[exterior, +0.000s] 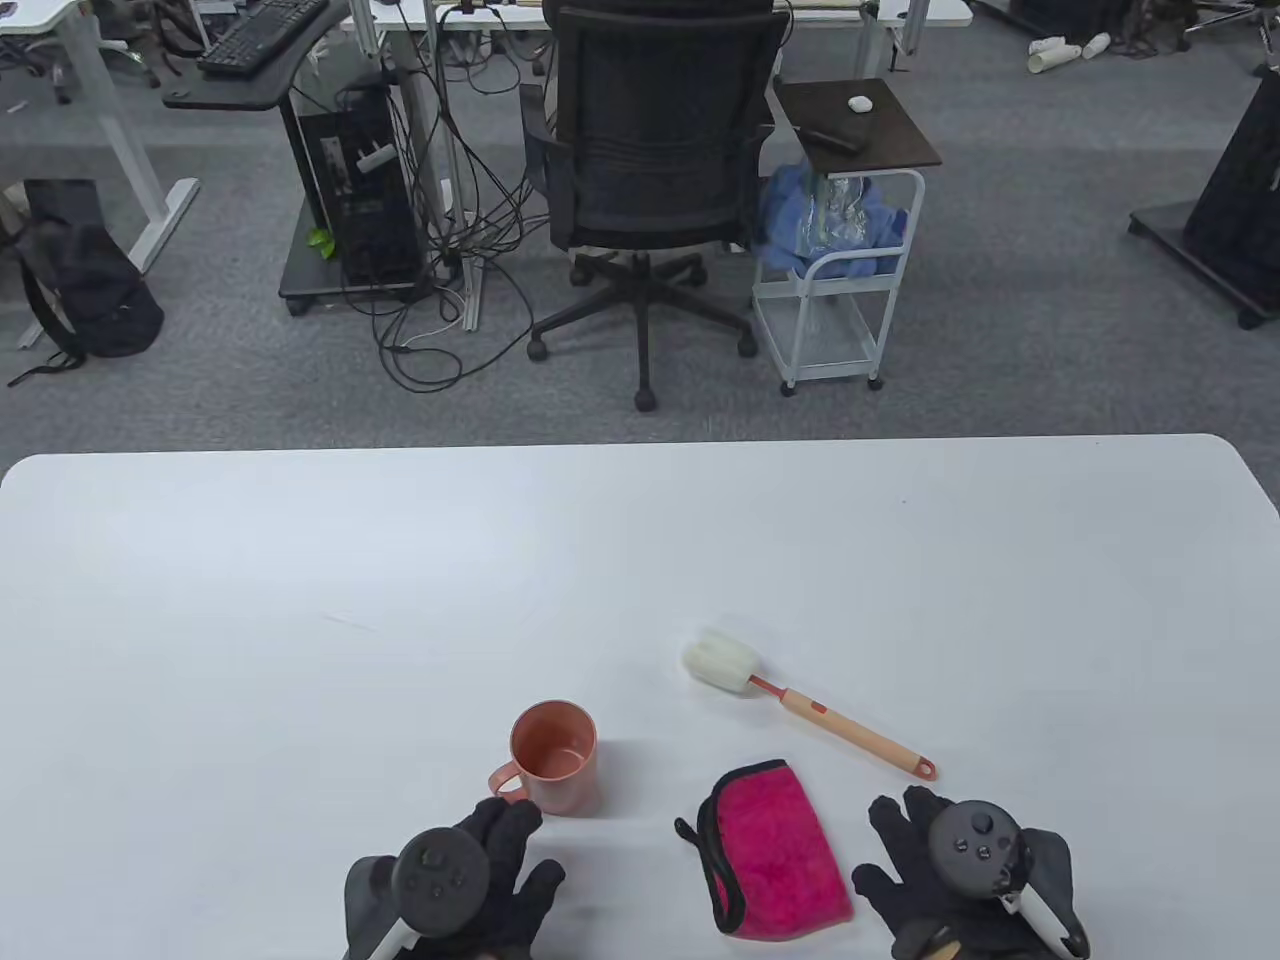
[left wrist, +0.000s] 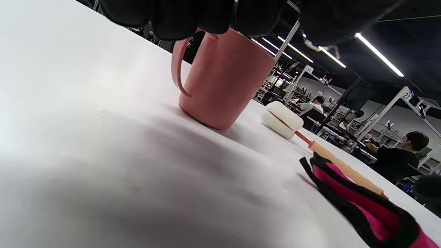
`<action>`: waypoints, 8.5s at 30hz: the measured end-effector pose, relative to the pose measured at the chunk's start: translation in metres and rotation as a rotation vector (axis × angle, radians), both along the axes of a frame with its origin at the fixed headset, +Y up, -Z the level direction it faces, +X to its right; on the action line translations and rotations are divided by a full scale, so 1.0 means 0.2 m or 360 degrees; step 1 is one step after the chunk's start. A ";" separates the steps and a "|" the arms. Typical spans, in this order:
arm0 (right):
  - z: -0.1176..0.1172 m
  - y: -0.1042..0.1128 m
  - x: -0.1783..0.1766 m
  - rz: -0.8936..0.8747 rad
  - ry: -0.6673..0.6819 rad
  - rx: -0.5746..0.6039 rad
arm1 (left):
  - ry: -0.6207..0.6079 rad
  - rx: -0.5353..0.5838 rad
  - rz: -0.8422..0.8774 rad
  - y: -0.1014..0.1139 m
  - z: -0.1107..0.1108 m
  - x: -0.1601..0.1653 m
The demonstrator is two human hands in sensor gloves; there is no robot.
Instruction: Brush the water cup with the cup brush
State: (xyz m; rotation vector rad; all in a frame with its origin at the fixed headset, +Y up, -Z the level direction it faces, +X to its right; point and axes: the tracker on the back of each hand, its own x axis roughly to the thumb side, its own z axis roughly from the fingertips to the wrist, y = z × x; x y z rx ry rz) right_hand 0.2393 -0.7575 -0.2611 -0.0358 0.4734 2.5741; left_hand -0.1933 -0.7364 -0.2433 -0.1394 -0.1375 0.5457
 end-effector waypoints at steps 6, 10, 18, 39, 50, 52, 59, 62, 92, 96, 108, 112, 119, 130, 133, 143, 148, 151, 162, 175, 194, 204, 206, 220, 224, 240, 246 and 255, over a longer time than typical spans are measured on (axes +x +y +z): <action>0.00 -0.01 0.01 -0.0057 -0.0013 -0.0028 | -0.0007 -0.0012 0.0014 0.00 0.00 0.00; 0.00 -0.01 0.01 -0.0108 -0.0017 -0.0019 | -0.0008 -0.0027 0.0012 -0.01 0.01 0.00; 0.00 -0.01 0.01 -0.0108 -0.0026 -0.0024 | -0.0032 -0.0084 0.0055 -0.02 0.00 0.00; -0.55 0.00 -0.11 0.0357 0.0016 -0.0104 | -0.0101 -0.0126 0.0151 -0.02 -0.01 0.00; -0.65 -0.13 -0.18 0.0525 0.0039 -0.0219 | -0.0129 -0.0143 0.0134 -0.03 -0.01 0.02; -0.65 -0.12 -0.18 0.0619 0.0009 -0.0185 | -0.0130 -0.0145 0.0134 -0.03 -0.01 0.02; -0.61 -0.04 -0.17 0.0532 -0.0079 0.0019 | -0.0139 -0.0182 0.0133 -0.03 -0.01 0.02; -0.56 0.03 -0.16 0.0426 -0.0080 0.0127 | -0.0156 -0.0199 0.0124 -0.04 -0.02 0.03; -0.15 0.17 -0.04 -0.0243 0.0092 0.0342 | 0.0430 -0.0166 -0.0033 0.02 -0.02 -0.14; -0.15 0.17 -0.04 -0.0286 0.0133 0.0320 | 0.0489 -0.0228 -0.0213 0.09 -0.12 -0.13; -0.17 0.17 0.01 -0.0441 0.0099 0.0361 | 0.0384 -0.0485 -0.0262 -0.02 -0.40 -0.13; -0.17 0.17 0.01 -0.0456 0.0101 0.0348 | 0.0414 -0.0431 -0.0265 -0.03 -0.42 -0.13; -0.16 0.18 -0.01 -0.0472 0.0145 0.0366 | 0.0403 -0.0155 -0.0114 0.04 -0.38 -0.12; -0.11 0.31 0.00 -0.0593 0.0418 0.0538 | 0.0097 0.0668 -0.0622 0.25 -0.05 0.22; -0.07 0.36 -0.06 -0.0373 0.0563 0.0587 | 0.0130 0.0708 -0.0654 0.25 -0.04 0.21; -0.03 0.33 -0.31 0.0032 0.0667 0.0623 | -0.0058 0.0736 -0.0811 0.23 -0.04 0.32; -0.03 0.31 -0.37 0.0182 0.0635 0.0704 | -0.0144 0.0792 -0.0877 0.23 -0.04 0.38; -0.03 0.30 -0.39 0.0177 0.0600 0.0684 | -0.0188 0.0810 -0.0856 0.23 -0.03 0.39; -0.03 0.22 -0.43 0.0077 0.0646 0.0387 | -0.0270 0.0918 -0.0995 0.23 0.00 0.46; 0.05 0.30 -0.49 0.0106 0.0850 0.0634 | -0.0246 0.0914 -0.0939 0.22 -0.01 0.44; -0.04 0.29 -0.36 -0.0016 0.0628 0.0543 | -0.0248 0.0914 -0.0874 0.23 -0.01 0.43; -0.04 0.24 -0.39 -0.0052 0.0623 0.0345 | -0.0238 0.0917 -0.0887 0.23 0.00 0.43; -0.04 0.23 -0.39 -0.0057 0.0636 0.0324 | -0.0240 0.0914 -0.0892 0.23 0.00 0.43; 0.00 0.23 -0.43 -0.0088 0.0768 0.0325 | -0.0244 0.0923 -0.0898 0.24 0.00 0.43; 0.00 0.24 -0.42 -0.0123 0.0774 0.0343 | -0.0242 0.0926 -0.0886 0.24 0.00 0.43; -0.02 0.26 -0.37 -0.0197 0.0710 0.0367 | -0.0250 0.0887 -0.0823 0.23 -0.01 0.42; -0.04 0.25 -0.34 -0.0219 0.0659 0.0339 | -0.0244 0.0884 -0.0807 0.23 -0.01 0.42; -0.07 0.22 -0.31 -0.0219 0.0573 0.0218 | -0.0256 0.0887 -0.0792 0.23 -0.01 0.42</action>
